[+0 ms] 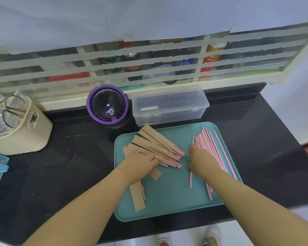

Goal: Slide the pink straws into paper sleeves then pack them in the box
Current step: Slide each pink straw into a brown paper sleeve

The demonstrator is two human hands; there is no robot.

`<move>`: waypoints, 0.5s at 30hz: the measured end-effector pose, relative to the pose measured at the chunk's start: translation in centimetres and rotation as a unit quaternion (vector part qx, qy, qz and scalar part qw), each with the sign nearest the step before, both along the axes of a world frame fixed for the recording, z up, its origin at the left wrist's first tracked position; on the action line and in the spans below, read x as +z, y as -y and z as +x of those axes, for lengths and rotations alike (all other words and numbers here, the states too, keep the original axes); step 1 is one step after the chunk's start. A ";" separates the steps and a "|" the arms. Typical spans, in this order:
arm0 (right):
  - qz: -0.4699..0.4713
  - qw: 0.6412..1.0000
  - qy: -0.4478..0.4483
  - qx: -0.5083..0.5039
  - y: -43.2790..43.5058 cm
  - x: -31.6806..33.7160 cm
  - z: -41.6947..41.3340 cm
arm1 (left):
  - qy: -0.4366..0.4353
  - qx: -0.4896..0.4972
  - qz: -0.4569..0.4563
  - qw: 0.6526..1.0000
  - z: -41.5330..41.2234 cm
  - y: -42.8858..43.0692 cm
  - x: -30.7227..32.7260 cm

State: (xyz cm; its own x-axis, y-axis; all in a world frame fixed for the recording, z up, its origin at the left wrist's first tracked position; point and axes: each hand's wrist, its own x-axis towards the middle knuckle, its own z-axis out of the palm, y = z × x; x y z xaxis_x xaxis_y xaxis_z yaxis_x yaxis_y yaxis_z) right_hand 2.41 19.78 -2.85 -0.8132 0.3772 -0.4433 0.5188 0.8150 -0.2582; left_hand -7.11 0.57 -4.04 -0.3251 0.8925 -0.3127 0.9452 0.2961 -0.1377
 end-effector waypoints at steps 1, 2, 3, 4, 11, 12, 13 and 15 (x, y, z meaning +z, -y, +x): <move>0.003 1.000 0.003 0.000 0.1 -0.2 -0.1 | 0.007 -0.003 -0.005 1.000 0.0 0.0 -0.2; 0.006 1.000 0.006 0.002 0.3 -0.3 -0.2 | 0.010 0.000 -0.019 1.000 0.0 -0.1 -0.3; 0.010 1.000 0.007 0.005 0.4 -0.4 -0.3 | 0.012 0.003 -0.018 1.000 0.0 -0.1 -0.4; 0.011 1.000 0.007 0.005 0.5 -0.4 -0.3 | 0.008 0.002 -0.014 1.000 0.0 -0.3 -0.2; -0.093 0.994 -0.036 -0.043 -0.5 0.4 0.1 | -0.006 -0.002 0.000 1.000 0.2 -0.1 0.3; -0.115 0.990 -0.058 -0.051 -0.8 0.7 0.2 | -0.002 -0.001 0.005 1.000 0.2 -0.2 0.5; -0.132 0.986 -0.080 -0.057 -1.1 1.0 0.2 | 0.005 -0.001 0.012 1.000 0.2 -0.2 0.7; -0.174 0.975 -0.118 -0.076 -1.5 1.9 0.4 | 0.020 0.001 0.034 0.999 0.3 -0.2 1.2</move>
